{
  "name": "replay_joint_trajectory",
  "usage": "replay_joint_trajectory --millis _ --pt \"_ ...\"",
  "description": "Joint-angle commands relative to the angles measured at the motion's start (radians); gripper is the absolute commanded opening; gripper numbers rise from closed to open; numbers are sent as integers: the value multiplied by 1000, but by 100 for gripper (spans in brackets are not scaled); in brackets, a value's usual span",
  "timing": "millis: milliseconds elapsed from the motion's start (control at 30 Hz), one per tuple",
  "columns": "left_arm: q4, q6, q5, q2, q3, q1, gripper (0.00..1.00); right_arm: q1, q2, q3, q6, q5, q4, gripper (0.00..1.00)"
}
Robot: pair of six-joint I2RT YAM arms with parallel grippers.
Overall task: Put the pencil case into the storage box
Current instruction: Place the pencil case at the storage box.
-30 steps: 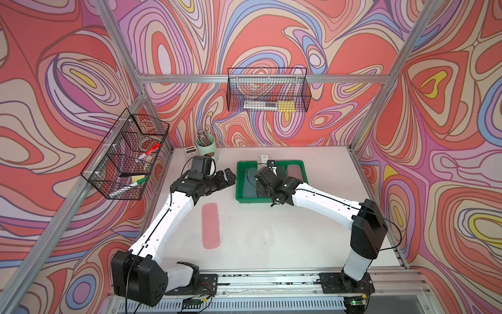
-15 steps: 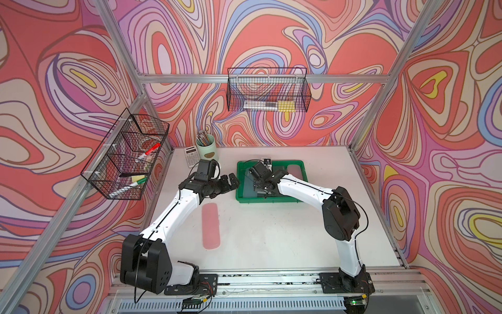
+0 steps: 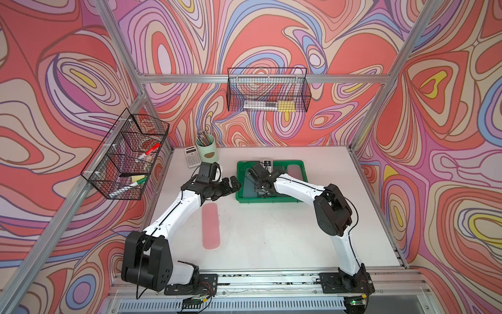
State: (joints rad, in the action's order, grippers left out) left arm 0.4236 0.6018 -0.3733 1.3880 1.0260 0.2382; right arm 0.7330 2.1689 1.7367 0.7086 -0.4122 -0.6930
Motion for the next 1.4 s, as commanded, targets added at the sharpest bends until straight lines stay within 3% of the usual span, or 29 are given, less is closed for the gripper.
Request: replay_joint_trajectory --millis 0,133,300,400,800,967,1133,1367 --pt "-20 -5 -15 -1 -14 5 99 -4 18 -20 18 -3 7 48" --pt "-22 -4 -17 -7 -18 4 99 -3 28 -20 6 12 10 55" --pt "-15 -2 -15 -12 -24 4 99 -3 35 -16 5 10 1 83" --pt "-13 2 -11 -19 -30 4 99 -3 29 -16 5 0 -6 89" --pt "15 13 50 -65 -56 -16 99 -9 -85 3 -30 -88 -39 97" --pt "28 20 58 -79 -82 -40 99 -71 -113 31 -26 -104 -132 95" --pt "28 23 54 -108 -120 -40 99 -70 -113 18 -101 -17 -83 98" --pt "42 33 74 -145 -158 -40 99 -39 -43 17 -90 75 -21 98"
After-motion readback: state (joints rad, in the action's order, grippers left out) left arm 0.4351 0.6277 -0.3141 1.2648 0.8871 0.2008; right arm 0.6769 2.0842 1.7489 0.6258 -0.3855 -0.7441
